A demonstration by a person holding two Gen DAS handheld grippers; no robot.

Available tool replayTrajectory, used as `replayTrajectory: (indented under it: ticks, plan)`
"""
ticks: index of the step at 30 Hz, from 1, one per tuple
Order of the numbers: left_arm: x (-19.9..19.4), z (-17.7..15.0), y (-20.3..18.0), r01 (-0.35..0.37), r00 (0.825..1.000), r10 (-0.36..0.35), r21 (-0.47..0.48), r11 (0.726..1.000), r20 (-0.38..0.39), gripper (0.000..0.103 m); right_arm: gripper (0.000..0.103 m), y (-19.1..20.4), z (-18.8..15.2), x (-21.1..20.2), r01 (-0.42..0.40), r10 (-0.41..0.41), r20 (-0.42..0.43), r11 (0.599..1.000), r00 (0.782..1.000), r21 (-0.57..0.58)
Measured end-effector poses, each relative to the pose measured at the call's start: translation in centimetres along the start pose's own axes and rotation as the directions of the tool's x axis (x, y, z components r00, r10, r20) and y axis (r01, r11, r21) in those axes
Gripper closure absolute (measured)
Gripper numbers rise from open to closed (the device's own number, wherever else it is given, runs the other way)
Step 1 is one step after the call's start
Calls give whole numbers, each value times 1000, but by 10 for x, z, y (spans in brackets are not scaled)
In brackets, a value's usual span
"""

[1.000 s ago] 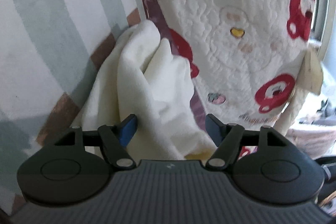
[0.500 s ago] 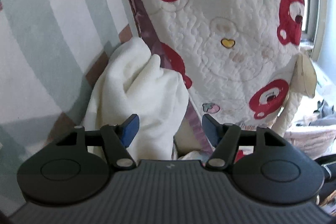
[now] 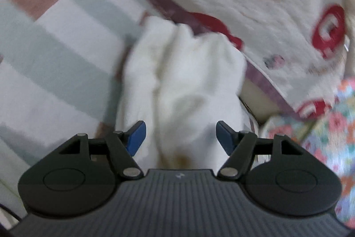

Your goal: Fold clothes

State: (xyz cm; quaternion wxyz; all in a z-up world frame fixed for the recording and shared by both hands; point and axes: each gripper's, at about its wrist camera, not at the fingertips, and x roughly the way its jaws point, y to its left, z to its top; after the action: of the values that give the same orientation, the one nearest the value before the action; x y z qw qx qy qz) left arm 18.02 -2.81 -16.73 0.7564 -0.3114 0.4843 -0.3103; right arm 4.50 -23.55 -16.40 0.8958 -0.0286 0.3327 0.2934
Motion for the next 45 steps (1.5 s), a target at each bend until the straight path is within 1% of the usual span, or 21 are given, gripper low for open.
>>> replayTrajectory:
  ticks: [2, 6, 9, 11, 12, 13, 14, 15, 17, 20, 22, 24, 26, 27, 28, 31, 35, 37, 41, 43, 45]
  plan:
    - [1, 1, 5, 2, 1000, -2, -17, 1000, 9, 34, 73, -14, 18, -3, 22, -22, -3, 999, 1000, 28]
    - [-5, 4, -3, 62, 998, -62, 24, 998, 6, 34, 69, -43, 54, -9, 66, -65, -9, 994, 998, 82]
    - [-3, 3, -12, 117, 993, -116, 58, 991, -16, 34, 61, -64, 81, -14, 99, -97, -16, 987, 995, 123]
    - [1, -1, -18, 109, 994, -105, 95, 990, -39, 39, 61, -79, 99, -17, 120, -119, -21, 981, 993, 150]
    - [2, -3, -20, 92, 995, -88, 112, 989, -45, 45, 61, -86, 108, -19, 131, -129, -24, 978, 991, 163]
    - [3, -5, -21, 76, 996, -71, 119, 990, -44, 73, 62, -93, 117, -20, 142, -140, -27, 974, 990, 177]
    - [3, -4, -19, 59, 998, -57, 100, 993, -25, 80, 62, -100, 126, -21, 153, -149, -34, 970, 988, 190]
    - [3, -4, -17, 48, 999, -47, 84, 995, -11, 80, 63, -106, 134, -5, 165, -150, -84, 966, 985, 201]
    - [1, -2, -12, 54, 999, -53, 77, 996, -9, 80, 63, -114, 136, 21, 243, -211, -184, 955, 960, 172]
    - [1, -1, -13, 54, 998, -53, 86, 995, -16, 80, 63, -125, 139, 58, 352, -300, -322, 929, 898, 116]
    - [4, -2, -14, 57, 998, -55, 88, 995, -19, 80, 56, -132, 134, 64, 404, -345, -344, 907, 874, 117]
    - [5, -4, -13, 53, 998, -51, 87, 995, -27, 80, 45, -145, 123, 67, 387, -298, -363, 900, 883, 202]
    - [7, -6, -14, 46, 999, -43, 87, 995, -31, 81, 43, -153, 116, 71, 359, -261, -348, 897, 900, 257]
    - [8, -6, -14, 42, 999, -39, 88, 995, -31, 81, 50, -154, 114, 72, 351, -259, -325, 898, 909, 266]
    - [7, -6, -14, 39, 999, -37, 89, 995, -29, 81, 65, -155, 112, 73, 343, -258, -302, 899, 918, 274]
    - [5, -6, -14, 35, 999, -33, 92, 995, -20, 82, 92, -159, 107, 76, 316, -253, -230, 901, 940, 299]
    - [2, -5, -17, 62, 998, -61, 99, 993, -21, 84, 93, -148, 119, 64, 231, -219, -73, 925, 973, 303]
    - [1, -6, -20, 79, 997, -77, 106, 991, -27, 84, 93, -150, 128, 68, 202, -190, -70, 919, 979, 338]
    - [-9, 4, -12, 128, 991, -125, 81, 988, -42, 84, 93, -170, 136, 83, 136, -85, -119, 835, 989, 534]
    - [-14, 7, -7, 119, 992, -115, 92, 989, -48, 84, 93, -169, 139, 94, 166, -103, -149, 843, 984, 512]
    - [-13, 6, -8, 44, 998, -38, 138, 989, -49, 80, 93, -170, 139, 102, 168, -96, -163, 837, 982, 521]
